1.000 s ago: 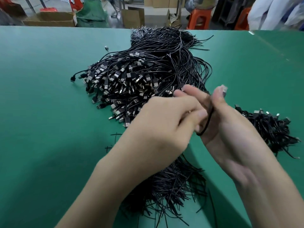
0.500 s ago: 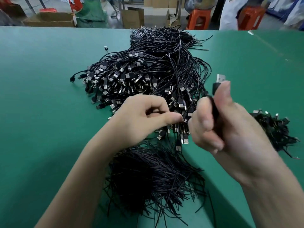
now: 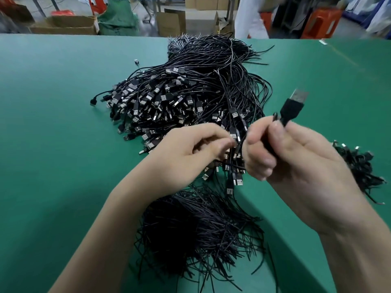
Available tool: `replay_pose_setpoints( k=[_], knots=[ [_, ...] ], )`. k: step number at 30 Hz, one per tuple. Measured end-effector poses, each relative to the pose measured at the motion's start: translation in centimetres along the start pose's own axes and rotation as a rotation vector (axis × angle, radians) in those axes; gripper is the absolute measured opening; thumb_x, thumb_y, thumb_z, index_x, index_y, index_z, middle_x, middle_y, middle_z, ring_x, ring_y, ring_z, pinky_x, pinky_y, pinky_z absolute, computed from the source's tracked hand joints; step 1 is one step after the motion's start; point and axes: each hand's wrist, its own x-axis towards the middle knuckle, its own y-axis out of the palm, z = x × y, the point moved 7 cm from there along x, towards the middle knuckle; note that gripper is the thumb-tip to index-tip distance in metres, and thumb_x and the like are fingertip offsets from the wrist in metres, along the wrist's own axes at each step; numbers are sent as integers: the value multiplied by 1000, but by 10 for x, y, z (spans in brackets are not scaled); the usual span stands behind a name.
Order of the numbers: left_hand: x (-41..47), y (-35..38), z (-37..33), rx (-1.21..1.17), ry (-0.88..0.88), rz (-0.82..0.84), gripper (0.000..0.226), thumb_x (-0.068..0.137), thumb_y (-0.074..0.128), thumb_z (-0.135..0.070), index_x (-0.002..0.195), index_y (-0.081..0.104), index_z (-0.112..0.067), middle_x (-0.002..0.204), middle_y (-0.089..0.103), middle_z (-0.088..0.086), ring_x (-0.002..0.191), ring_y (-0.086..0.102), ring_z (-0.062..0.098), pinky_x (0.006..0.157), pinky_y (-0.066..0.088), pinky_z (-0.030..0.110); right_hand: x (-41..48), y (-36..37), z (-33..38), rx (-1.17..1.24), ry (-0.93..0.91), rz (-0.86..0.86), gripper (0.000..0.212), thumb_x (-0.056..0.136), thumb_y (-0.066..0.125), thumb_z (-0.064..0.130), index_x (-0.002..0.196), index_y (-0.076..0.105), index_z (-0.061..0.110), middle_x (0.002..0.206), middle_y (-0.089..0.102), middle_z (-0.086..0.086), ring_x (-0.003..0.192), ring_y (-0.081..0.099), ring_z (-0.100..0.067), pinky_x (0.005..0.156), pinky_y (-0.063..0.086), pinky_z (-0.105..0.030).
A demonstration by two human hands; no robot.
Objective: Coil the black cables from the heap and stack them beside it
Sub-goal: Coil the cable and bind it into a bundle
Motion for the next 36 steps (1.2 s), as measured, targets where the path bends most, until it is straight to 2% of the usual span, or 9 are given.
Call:
replay_pose_setpoints(
  k=[3,9,15,19,22,26,30,33,36],
  knots=[
    [-2,3,-23,-168,143,-23,38,110,41,-25,138,62,-11,104,73,-3,100,73,6,96,56,33,-2,6,-3,-342,-13,37,36,105,42,34,91,73,23,61,54,2,62,49,-19,68,42,-24],
    [-10,8,-51,-418,323,-62,16,93,67,-8,105,73,0,93,72,5,51,67,12,46,56,22,-2,15,-19,-584,110,105,53,104,40,45,59,62,29,59,52,-13,60,46,-40,62,41,-55],
    [-10,-2,-46,-380,342,-218,4,90,76,-13,87,78,-11,68,72,10,39,60,27,41,50,21,-7,20,-22,-372,196,195,42,102,45,48,80,72,25,61,44,-6,58,35,-36,53,32,-52],
    [-1,4,-32,-423,235,-189,25,99,61,-26,98,75,-5,84,75,17,73,74,17,68,59,26,-6,14,-16,-301,121,102,45,102,40,43,67,63,24,60,41,4,57,35,-16,52,31,-27],
    [3,22,-21,-224,164,56,40,108,40,-31,116,71,-6,106,75,8,104,70,17,89,56,34,-2,9,1,-6,20,-7,42,99,41,44,64,52,23,57,32,5,51,29,-14,48,29,-23],
    [-2,29,-11,-76,115,254,27,107,54,-26,96,76,-16,80,69,-7,76,64,9,75,49,24,0,-5,23,329,-64,-18,42,102,34,42,67,50,24,54,26,10,45,28,-6,44,29,-19],
    [2,16,-2,34,85,113,26,95,66,-48,81,74,-28,72,68,-7,64,60,14,63,51,32,-6,10,24,628,67,240,39,106,42,28,74,55,10,56,27,4,49,23,-11,45,17,-26],
    [1,-5,-1,120,102,-64,53,77,72,-68,67,64,-17,56,52,7,52,38,9,49,32,22,-14,21,4,271,201,337,38,103,53,33,69,57,16,55,27,2,49,27,-13,47,20,-27],
    [-5,-26,-11,178,163,-172,48,90,69,-56,66,57,-16,54,41,-4,51,33,4,49,27,18,-15,21,-23,-199,327,295,42,101,49,41,64,62,25,54,38,1,51,35,-16,54,32,-22]
  ],
)
